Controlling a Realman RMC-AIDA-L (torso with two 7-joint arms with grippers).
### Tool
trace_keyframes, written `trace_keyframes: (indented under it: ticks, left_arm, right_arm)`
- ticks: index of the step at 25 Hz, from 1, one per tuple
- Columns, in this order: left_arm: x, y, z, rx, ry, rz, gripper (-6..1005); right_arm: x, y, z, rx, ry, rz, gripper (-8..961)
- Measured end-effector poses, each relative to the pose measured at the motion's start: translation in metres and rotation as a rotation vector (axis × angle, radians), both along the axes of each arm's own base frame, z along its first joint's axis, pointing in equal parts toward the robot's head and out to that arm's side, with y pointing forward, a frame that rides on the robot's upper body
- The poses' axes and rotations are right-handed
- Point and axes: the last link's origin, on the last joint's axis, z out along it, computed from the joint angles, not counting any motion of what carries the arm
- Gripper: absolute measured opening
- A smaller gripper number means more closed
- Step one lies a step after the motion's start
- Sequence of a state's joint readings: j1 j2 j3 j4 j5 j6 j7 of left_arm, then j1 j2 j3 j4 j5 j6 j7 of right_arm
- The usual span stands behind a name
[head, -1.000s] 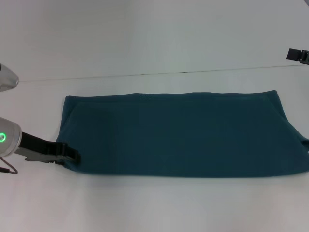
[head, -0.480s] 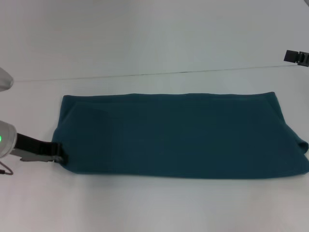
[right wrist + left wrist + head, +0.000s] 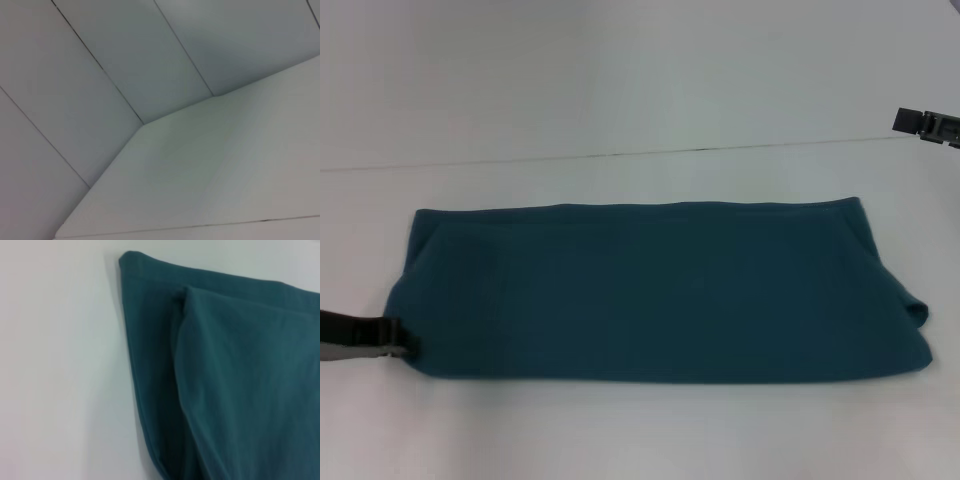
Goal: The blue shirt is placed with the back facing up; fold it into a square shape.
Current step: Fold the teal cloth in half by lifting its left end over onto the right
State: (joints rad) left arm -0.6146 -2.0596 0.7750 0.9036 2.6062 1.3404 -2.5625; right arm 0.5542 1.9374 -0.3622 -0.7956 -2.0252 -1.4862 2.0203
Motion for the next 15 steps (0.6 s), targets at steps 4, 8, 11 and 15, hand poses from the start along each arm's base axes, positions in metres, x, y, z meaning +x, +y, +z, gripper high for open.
trace_keyframes:
  ticks: [4, 8, 11, 15]
  left_arm:
    - [-0.014, -0.013, 0.015, 0.033, -0.04, 0.014, 46]
    - [-0.026, -0.026, 0.027, 0.057, -0.078, 0.03, 45]
    - [-0.033, -0.034, 0.035, 0.072, -0.087, 0.036, 45]
    - [-0.041, -0.041, 0.046, 0.095, -0.079, 0.048, 46]
  right_arm:
    - [-0.003, 0.001, -0.004, -0.004, 0.011, 0.007, 908]
    - [-0.005, 0.002, -0.008, -0.006, 0.016, 0.013, 908]
    - [-0.006, 0.003, -0.009, -0.004, 0.014, 0.013, 907]
    - [-0.006, 0.004, -0.012, -0.009, 0.019, 0.011, 906]
